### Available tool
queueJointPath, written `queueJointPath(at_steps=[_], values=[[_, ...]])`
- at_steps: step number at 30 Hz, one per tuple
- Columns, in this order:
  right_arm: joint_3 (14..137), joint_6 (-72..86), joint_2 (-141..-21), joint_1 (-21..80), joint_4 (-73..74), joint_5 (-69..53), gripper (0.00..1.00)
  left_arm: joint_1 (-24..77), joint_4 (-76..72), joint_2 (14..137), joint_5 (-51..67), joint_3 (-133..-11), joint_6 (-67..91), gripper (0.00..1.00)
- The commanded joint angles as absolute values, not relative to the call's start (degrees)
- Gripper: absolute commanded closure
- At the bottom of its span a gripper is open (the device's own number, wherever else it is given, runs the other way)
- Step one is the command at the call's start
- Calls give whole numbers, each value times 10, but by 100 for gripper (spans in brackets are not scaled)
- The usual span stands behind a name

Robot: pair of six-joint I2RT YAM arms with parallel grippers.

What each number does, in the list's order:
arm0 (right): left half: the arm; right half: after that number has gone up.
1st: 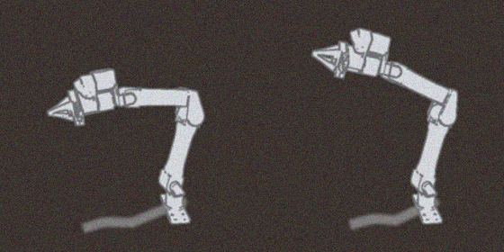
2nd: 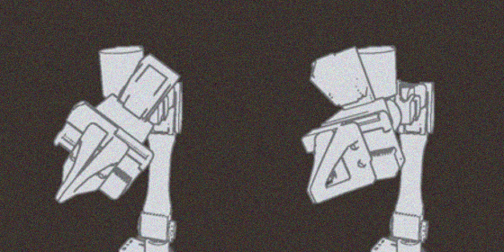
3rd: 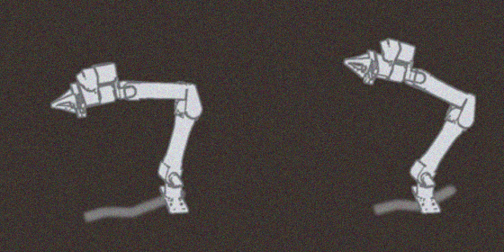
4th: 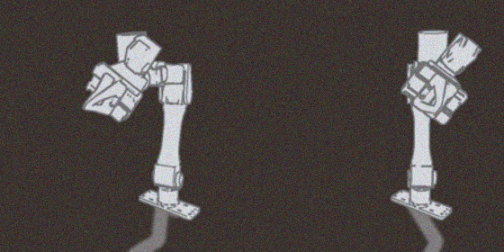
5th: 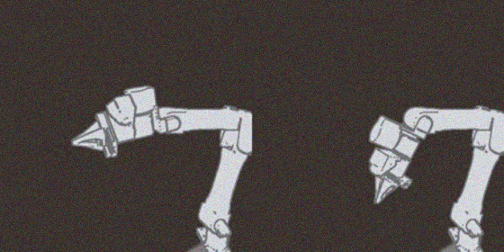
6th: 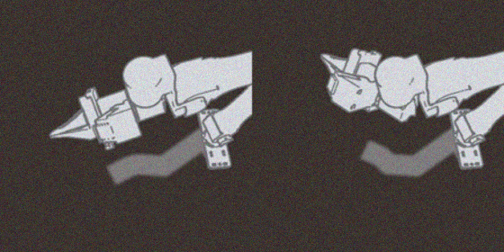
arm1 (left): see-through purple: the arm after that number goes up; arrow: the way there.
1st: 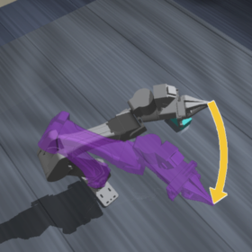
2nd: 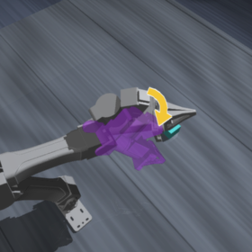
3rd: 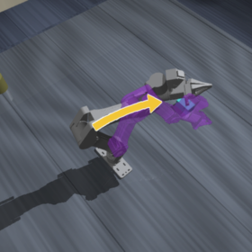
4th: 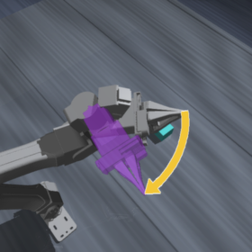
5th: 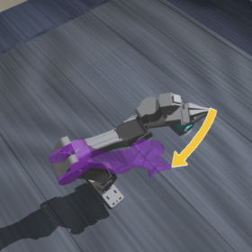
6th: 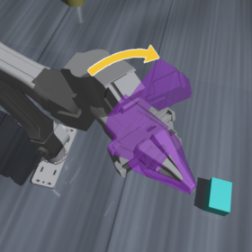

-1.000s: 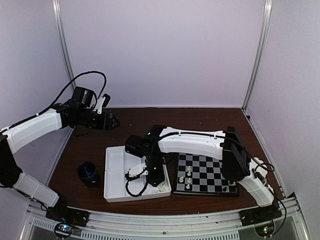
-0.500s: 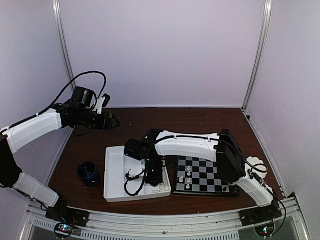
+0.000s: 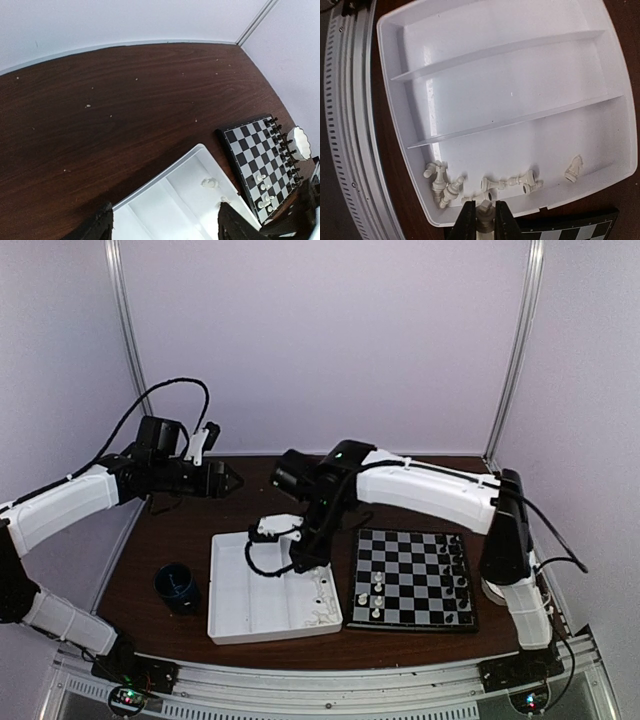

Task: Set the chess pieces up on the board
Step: Pick up the queen from the storage box, then pass from the right arm to the left

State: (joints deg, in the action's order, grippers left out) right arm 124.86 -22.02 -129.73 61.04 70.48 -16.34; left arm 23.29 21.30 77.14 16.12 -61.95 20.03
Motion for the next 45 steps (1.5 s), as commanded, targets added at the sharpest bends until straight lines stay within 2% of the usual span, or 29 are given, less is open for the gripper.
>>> queueJointPath(at_steps=[1, 6, 10, 14, 18, 29, 39, 45], values=[[1193, -189, -1185, 574, 620, -287, 94, 236, 67, 716, 221, -562, 192, 29], [1125, -132, -1084, 531, 494, -349, 95, 306, -89, 644, 175, -478, 194, 29], [1145, -80, -1054, 491, 464, -395, 96, 395, -197, 633, 123, -422, 211, 27], [1146, -14, -1046, 453, 417, -451, 95, 474, -377, 678, 77, -370, 231, 26], [1128, 0, -1032, 445, 395, -478, 95, 515, -472, 752, 80, -388, 234, 26], [1104, 34, -1023, 445, 356, -522, 93, 517, -546, 832, 136, -445, 301, 38], [1102, 38, -1024, 445, 352, -531, 93, 517, -555, 854, 160, -466, 320, 58], [1094, 37, -1020, 445, 350, -531, 92, 517, -558, 855, 162, -469, 321, 60]])
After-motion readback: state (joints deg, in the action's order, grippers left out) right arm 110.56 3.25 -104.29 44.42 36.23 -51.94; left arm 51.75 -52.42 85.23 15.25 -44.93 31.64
